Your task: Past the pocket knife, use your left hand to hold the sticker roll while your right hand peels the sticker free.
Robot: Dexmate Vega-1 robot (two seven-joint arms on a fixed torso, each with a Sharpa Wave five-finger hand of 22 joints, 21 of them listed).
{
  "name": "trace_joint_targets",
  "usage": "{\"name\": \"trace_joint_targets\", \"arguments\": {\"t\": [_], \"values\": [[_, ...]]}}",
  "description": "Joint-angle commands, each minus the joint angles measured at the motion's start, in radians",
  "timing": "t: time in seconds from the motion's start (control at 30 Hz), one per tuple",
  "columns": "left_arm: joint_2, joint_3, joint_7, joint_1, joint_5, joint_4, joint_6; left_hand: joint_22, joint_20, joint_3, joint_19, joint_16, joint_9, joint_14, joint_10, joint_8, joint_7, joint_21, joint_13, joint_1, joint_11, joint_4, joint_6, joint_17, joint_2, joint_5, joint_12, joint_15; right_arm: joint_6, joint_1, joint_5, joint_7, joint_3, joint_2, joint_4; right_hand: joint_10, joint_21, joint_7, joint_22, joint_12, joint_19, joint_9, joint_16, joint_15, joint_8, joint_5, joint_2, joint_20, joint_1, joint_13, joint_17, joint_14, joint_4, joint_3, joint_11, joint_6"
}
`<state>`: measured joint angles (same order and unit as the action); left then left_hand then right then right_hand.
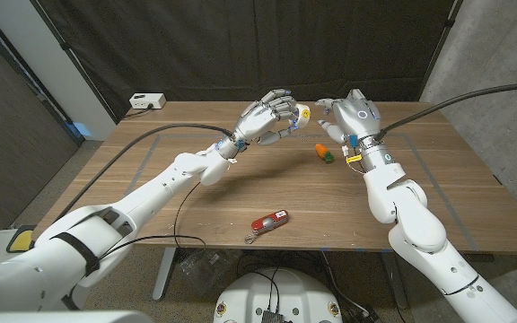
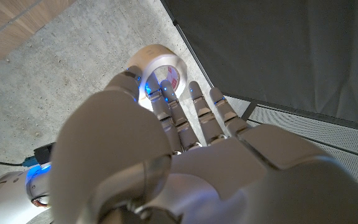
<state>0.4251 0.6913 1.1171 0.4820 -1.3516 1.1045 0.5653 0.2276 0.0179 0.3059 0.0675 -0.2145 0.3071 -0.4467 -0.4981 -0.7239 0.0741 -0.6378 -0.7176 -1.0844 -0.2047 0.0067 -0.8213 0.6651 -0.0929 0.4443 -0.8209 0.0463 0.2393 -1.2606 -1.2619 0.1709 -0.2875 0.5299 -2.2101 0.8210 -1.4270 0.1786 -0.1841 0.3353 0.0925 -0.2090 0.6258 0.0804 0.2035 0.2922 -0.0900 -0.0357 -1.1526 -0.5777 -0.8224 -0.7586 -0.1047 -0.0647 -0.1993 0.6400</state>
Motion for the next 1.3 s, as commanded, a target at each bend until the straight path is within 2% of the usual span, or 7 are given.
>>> {"name": "trace_joint_targets", "arguments": {"t": [0.03,0.2,0.6,0.8,1.0,1.3], "values": [[-0.014,-0.018,0.0,0.006,-0.031,-0.001,0.023,0.0,-0.005,-0.005,-0.002,0.003,0.026,-0.005,-0.003,-0.033,0.046,-0.005,-0.002,-0.017,-0.005,-0.001,-0.071,0.002,-0.009,0.005,-0.005,0.174,-0.033,-0.002,0.014,0.027,0.008,0.002,0.001,0.019,0.005,-0.001,-0.003,0.009,0.01,-0.002,0.011,0.156,0.005,0.002,-0.001,-0.122,0.006,-0.006,-0.002,-0.013,0.0,0.01,0.0,0.02],[-0.008,-0.016,0.0,0.007,-0.036,0.007,0.027,0.0,-0.005,-0.007,-0.005,0.004,0.026,-0.004,-0.003,-0.034,0.045,-0.006,-0.003,-0.017,-0.005,0.001,-0.074,0.003,-0.009,0.006,-0.006,0.174,-0.042,0.004,0.015,0.03,0.007,0.001,0.007,0.033,0.003,0.003,-0.004,0.014,0.017,-0.002,0.017,0.156,0.009,0.003,-0.006,-0.126,0.008,-0.01,-0.006,-0.021,0.001,0.013,-0.001,0.046],[-0.012,-0.027,0.0,0.01,-0.054,0.01,0.035,-0.001,-0.005,-0.01,-0.008,0.005,0.027,-0.002,-0.003,-0.033,0.042,-0.009,-0.003,-0.018,-0.005,0.004,-0.075,0.004,-0.009,0.008,-0.005,0.173,-0.038,0.016,-0.001,-0.025,-0.001,0.005,-0.001,0.051,0.002,0.007,-0.006,0.02,0.014,-0.002,0.018,0.156,0.007,0.004,-0.019,-0.129,0.011,-0.014,-0.008,-0.026,0.003,0.015,-0.001,0.063],[-0.019,-0.034,0.0,0.009,-0.061,0.002,0.037,-0.002,-0.006,-0.011,-0.008,0.005,0.028,-0.002,-0.001,-0.033,0.046,-0.011,-0.003,-0.02,-0.005,0.004,-0.075,0.004,-0.009,0.008,-0.004,0.174,-0.042,0.016,0.004,-0.028,0.001,0.005,-0.001,0.083,0.003,0.012,-0.005,0.032,0.015,-0.002,0.022,0.155,0.014,0.003,-0.02,-0.13,0.017,-0.018,-0.012,-0.033,0.005,0.022,0.0,0.103],[-0.022,-0.036,0.0,0.005,-0.062,-0.004,0.037,-0.002,-0.006,-0.012,-0.01,0.006,0.029,-0.001,-0.002,-0.032,0.046,-0.013,-0.003,-0.021,-0.005,0.005,-0.071,0.005,-0.01,0.009,-0.005,0.174,-0.053,0.019,0.009,0.006,0.002,0.004,0.012,0.143,0.003,0.021,-0.005,0.06,0.024,-0.003,0.03,0.156,0.021,0.002,-0.026,-0.132,0.02,-0.032,-0.018,-0.058,0.004,0.029,0.0,0.17],[-0.027,-0.028,0.0,-0.006,-0.061,-0.021,0.035,-0.002,-0.006,-0.014,-0.01,0.005,0.031,-0.002,-0.002,-0.033,0.047,-0.015,-0.003,-0.023,-0.005,0.007,-0.072,0.006,-0.011,0.01,-0.005,0.173,-0.083,0.022,0.036,0.094,0.007,0.001,0.042,0.217,-0.014,0.013,-0.01,0.104,0.042,-0.011,0.055,0.155,0.026,0.001,-0.028,-0.129,0.015,-0.059,-0.036,-0.108,-0.002,0.038,0.001,0.244]]}}
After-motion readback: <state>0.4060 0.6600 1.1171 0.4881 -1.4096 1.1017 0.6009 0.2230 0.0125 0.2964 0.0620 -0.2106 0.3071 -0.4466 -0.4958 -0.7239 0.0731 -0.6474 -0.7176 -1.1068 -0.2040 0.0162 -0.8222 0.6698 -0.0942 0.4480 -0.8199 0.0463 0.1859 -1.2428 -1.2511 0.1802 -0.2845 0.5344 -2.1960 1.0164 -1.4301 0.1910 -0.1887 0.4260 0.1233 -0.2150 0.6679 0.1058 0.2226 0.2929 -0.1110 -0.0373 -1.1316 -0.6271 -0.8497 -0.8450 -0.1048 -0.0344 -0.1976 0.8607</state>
